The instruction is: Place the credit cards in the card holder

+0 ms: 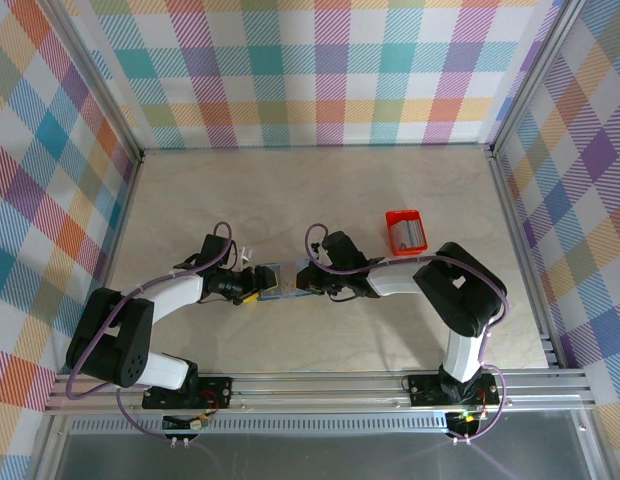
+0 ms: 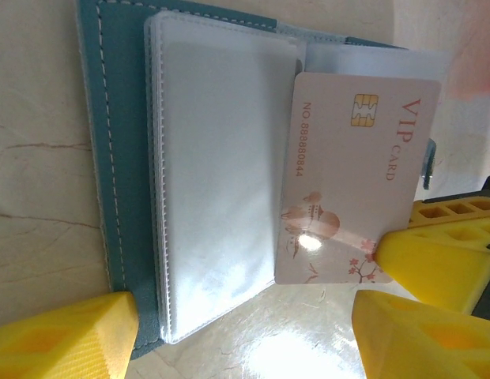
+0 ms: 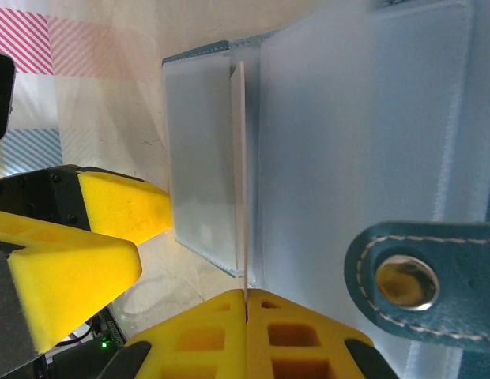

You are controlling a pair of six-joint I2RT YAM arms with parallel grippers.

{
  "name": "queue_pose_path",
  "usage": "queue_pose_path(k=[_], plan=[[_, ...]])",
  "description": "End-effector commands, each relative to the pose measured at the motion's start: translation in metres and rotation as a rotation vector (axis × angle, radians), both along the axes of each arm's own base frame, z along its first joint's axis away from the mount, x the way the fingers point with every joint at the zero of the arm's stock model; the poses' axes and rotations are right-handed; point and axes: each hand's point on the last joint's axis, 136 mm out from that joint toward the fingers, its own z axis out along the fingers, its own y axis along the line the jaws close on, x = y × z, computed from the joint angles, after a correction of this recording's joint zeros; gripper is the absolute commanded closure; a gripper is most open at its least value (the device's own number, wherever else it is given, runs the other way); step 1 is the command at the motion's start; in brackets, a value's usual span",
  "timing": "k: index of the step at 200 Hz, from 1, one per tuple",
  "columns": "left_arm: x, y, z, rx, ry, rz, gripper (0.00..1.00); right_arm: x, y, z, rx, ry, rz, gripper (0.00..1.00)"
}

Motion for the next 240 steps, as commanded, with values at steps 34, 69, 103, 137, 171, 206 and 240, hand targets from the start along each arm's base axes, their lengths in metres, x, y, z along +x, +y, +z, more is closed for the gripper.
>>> queue_pose_path(k=[34,69,103,137,171,206,240], plan=[[0.002,0.003,-0.002,0.009,0.005,0.001,0.28,0.004,0.004,-0.004,0.0,0.036,-0.01,1.0],[0.003,0.003,-0.001,0.009,0.003,-0.001,0.27,0.004,-0.001,-0.012,-0.045,0.057,-0.025,1.0],[0.002,0.003,-0.001,0.011,0.004,-0.002,0.27,0.002,-0.005,-0.022,-0.082,0.084,-0.03,1.0],[0.002,0.003,0.0,0.01,0.002,0.0,0.27,0.001,-0.011,-0.024,-0.124,0.087,-0.044,1.0],[0.002,0.003,0.0,0.009,0.0,0.0,0.27,0.001,-0.014,-0.024,-0.144,0.094,-0.059,1.0],[0.002,0.003,0.0,0.008,0.0,-0.001,0.27,0.001,-0.015,-0.022,-0.153,0.093,-0.062,1.0],[0.002,0.003,0.001,0.008,-0.001,-0.001,0.27,-0.002,-0.012,-0.024,-0.153,0.111,-0.05,1.0]])
